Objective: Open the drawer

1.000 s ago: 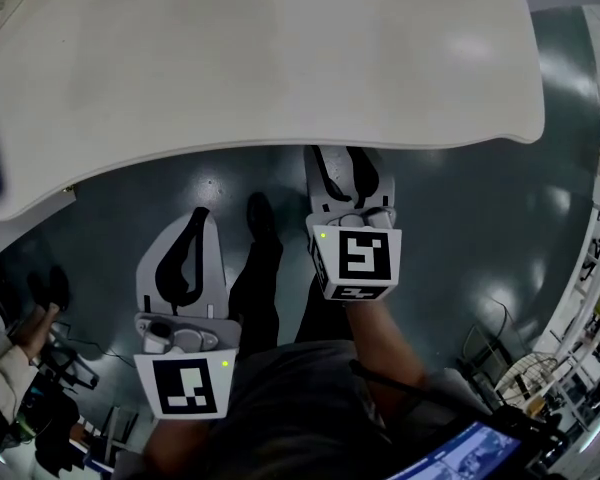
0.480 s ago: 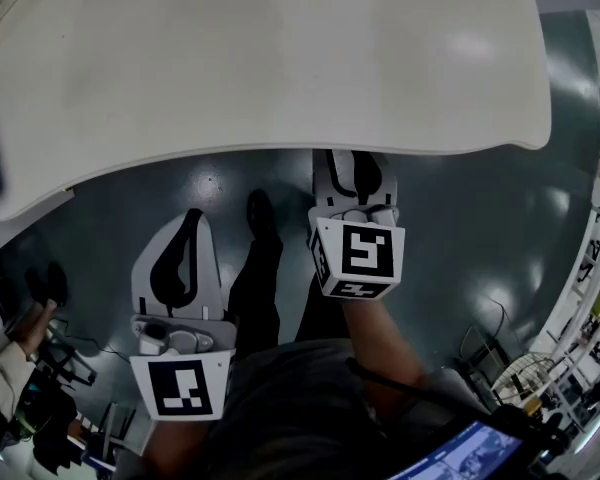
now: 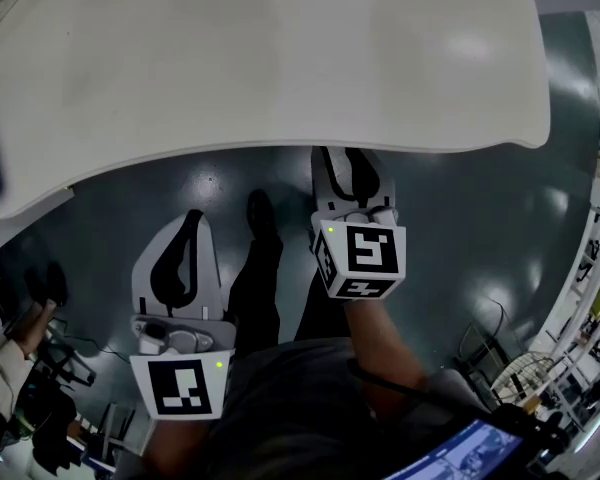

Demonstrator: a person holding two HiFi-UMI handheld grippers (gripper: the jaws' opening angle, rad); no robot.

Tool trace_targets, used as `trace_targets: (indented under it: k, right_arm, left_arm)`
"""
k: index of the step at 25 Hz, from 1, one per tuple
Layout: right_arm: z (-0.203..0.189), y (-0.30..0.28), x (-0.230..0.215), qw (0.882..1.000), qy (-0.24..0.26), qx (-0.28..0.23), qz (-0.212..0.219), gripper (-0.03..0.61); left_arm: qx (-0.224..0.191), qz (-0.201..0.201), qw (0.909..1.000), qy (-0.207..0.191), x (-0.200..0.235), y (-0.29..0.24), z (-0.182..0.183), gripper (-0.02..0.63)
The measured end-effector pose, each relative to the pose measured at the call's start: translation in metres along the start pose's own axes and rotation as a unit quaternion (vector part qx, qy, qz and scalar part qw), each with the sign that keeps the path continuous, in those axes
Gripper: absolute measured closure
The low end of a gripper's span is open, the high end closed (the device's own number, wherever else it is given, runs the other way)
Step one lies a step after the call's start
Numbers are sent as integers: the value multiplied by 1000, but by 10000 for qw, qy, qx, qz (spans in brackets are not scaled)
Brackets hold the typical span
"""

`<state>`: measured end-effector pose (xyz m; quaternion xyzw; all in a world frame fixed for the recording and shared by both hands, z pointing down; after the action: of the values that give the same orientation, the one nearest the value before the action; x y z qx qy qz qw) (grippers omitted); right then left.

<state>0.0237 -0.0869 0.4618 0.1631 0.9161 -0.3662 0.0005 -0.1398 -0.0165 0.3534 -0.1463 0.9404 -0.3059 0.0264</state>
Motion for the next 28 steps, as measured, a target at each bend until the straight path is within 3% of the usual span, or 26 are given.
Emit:
trace_targets:
  k: [6, 13, 28]
  right_arm:
    - [19, -1, -1, 9995, -27, -294, -64, 413]
    - [26, 2, -4, 9976, -597, -337, -136, 425]
    - [21, 6, -8, 9974, -592, -398, -63, 434]
  left_arm:
    - [30, -46, 10000, 25, -1, 0, -3, 598]
    - [44, -34, 10000, 9, 0, 1, 0, 598]
    - [28, 44, 10000, -13, 4, 4, 0, 598]
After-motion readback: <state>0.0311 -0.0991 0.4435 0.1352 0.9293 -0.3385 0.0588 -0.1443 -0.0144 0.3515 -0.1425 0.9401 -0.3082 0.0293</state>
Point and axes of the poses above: the fingertips, and each gripper's own axes: y backward along the fingers, x to its left, z out of its top, the point moved 2 cm from there along y, backward along the fingers, and after that the axes turned 7 degrees about x, right-handed, at the moved point
